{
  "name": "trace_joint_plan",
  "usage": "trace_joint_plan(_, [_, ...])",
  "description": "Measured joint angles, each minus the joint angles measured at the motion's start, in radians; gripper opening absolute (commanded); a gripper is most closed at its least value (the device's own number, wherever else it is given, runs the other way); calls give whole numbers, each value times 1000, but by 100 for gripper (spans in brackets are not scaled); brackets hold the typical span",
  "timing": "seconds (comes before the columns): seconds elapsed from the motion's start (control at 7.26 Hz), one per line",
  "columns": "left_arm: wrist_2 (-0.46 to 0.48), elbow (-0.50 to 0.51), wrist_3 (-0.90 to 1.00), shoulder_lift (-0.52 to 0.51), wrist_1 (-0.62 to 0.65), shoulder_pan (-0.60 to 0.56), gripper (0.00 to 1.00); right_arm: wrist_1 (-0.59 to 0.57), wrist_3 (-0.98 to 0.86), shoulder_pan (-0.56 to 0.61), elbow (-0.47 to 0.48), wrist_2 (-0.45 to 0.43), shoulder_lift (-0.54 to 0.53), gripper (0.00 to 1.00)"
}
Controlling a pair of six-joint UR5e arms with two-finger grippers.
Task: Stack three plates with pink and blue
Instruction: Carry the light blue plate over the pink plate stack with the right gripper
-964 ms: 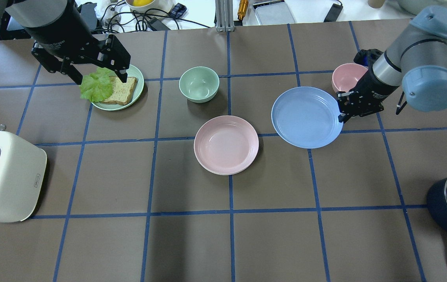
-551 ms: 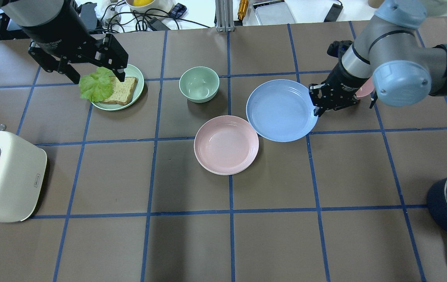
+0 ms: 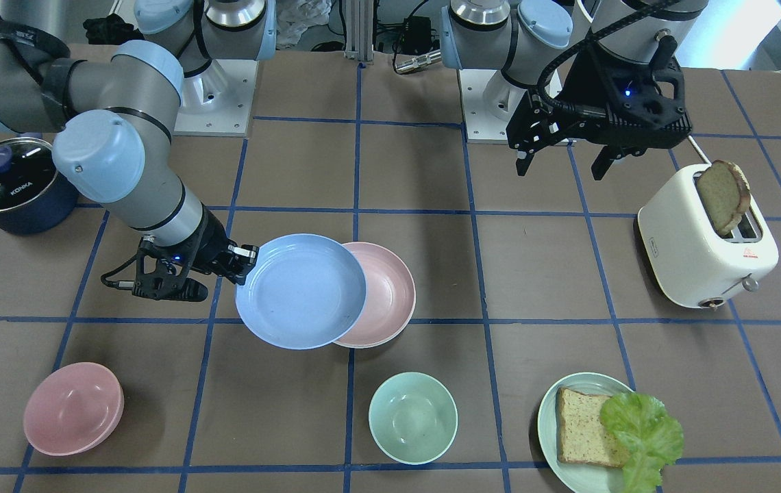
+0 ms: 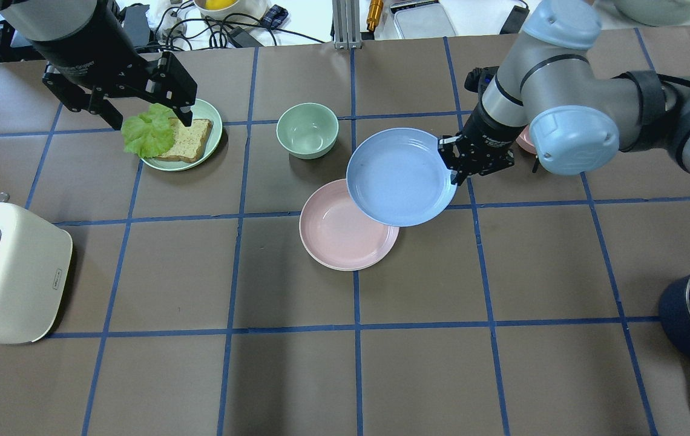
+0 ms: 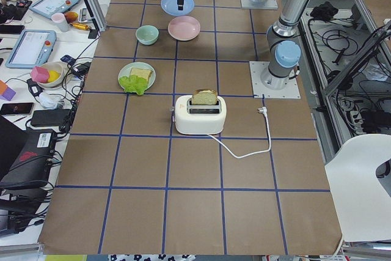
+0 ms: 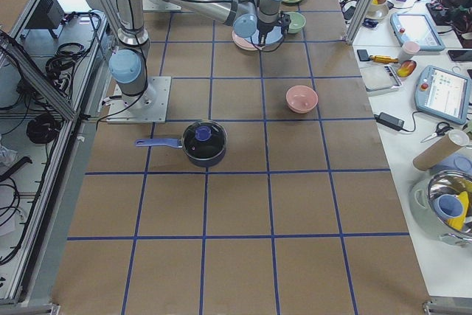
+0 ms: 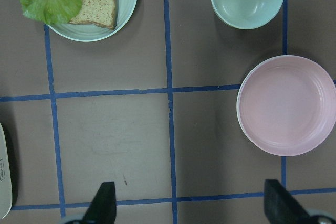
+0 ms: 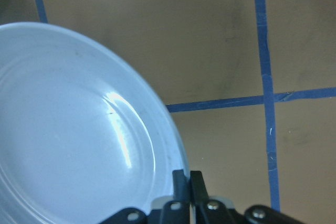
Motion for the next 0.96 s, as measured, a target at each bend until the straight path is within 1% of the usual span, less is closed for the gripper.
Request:
trace_joint_plan(0.41, [0,0,0,0,0,0,100,-15,69,46,4,5,8,0])
trace_joint_plan(0.69, [0,0,0,0,0,0,100,-46,132,86,6,3,28,0])
trace_joint_plan(0.96, [1,0,0,0,0,1,100,-58,158,109,10,1,43,0])
